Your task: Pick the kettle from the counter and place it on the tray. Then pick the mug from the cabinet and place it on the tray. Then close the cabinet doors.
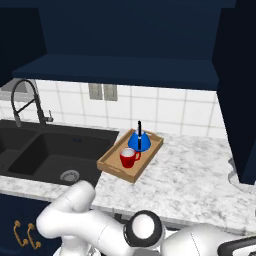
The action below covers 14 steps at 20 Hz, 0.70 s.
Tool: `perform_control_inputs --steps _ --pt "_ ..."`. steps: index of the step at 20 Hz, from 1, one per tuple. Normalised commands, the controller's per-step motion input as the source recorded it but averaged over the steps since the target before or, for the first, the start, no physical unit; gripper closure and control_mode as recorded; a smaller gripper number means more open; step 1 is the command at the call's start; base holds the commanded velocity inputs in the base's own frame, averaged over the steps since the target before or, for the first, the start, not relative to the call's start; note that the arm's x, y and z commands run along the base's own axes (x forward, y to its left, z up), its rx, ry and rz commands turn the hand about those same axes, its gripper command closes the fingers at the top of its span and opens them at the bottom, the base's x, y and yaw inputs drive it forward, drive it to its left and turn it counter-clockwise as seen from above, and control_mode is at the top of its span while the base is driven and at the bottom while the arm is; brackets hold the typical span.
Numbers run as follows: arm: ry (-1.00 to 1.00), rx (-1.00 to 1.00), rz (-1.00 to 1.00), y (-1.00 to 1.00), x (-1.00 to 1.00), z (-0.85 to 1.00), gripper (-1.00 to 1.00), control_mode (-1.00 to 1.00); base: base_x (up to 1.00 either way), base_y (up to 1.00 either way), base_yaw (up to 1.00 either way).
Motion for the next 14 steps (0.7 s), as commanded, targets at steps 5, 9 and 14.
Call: perform_control_inputs --steps 5,9,14 --pt "-0.18 -0.37 0.00 0.52 -0.21 0.50 -1.00 -1.00 0.00 0.00 0.00" --pt "-0.18 -0.41 0.00 0.90 -0.05 0.39 -1.00 -1.00 0.00 0.00 0.00" --pt "-0.23 -0.35 -0.05 1.00 -0.16 0.38 -1.00 -1.00 0.00 0.00 0.00"
